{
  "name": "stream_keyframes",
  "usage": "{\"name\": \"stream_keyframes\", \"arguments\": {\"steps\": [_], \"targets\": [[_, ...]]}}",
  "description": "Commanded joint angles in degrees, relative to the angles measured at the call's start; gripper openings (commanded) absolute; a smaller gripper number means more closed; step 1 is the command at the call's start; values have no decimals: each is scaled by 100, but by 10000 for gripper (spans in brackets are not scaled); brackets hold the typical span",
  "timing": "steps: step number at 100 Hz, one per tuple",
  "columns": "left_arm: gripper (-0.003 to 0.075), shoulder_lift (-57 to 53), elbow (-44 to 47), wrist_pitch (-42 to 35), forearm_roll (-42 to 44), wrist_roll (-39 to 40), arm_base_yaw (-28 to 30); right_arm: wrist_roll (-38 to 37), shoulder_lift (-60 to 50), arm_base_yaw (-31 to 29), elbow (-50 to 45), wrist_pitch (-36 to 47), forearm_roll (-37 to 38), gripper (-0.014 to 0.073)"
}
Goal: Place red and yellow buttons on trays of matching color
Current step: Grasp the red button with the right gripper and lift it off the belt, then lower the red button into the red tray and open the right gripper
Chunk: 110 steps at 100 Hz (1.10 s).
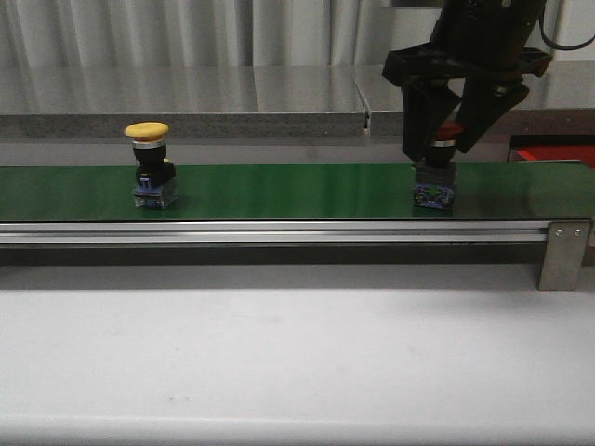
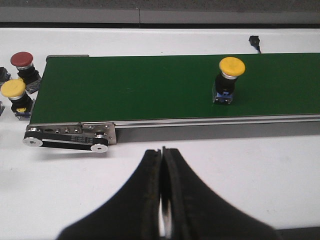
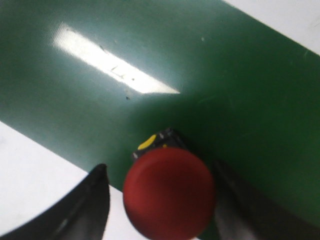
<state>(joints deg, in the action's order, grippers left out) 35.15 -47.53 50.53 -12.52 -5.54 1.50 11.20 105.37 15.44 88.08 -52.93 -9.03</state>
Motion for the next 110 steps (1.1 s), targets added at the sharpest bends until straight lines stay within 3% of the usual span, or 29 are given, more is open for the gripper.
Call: {"name": "stream_keyframes", "arguments": {"steps": [1,10,19,37,65,77,110], "targets": [[-20,10,-141,-416,-100,9,-51,66,-259,-19,205,306,37,278],[-20,10,-141,-416,-100,9,-51,66,-265,-19,205,423,67,169],[-20,10,-141,-416,-100,9,-51,66,-274,-19,205,347,97,125],[-20,10,-141,-416,-100,9,-51,66,-514,-247,205,454,183,114],[-20,10,-141,-416,-100,9,-51,-38,-737,-1505,205,633,183,108],[-20,10,-141,-416,-100,9,-51,-38,-732,-2018,205,830,177,67],[-20,10,-141,-416,-100,9,-51,-89,-419,-2898,210,1075,-44,32]]}}
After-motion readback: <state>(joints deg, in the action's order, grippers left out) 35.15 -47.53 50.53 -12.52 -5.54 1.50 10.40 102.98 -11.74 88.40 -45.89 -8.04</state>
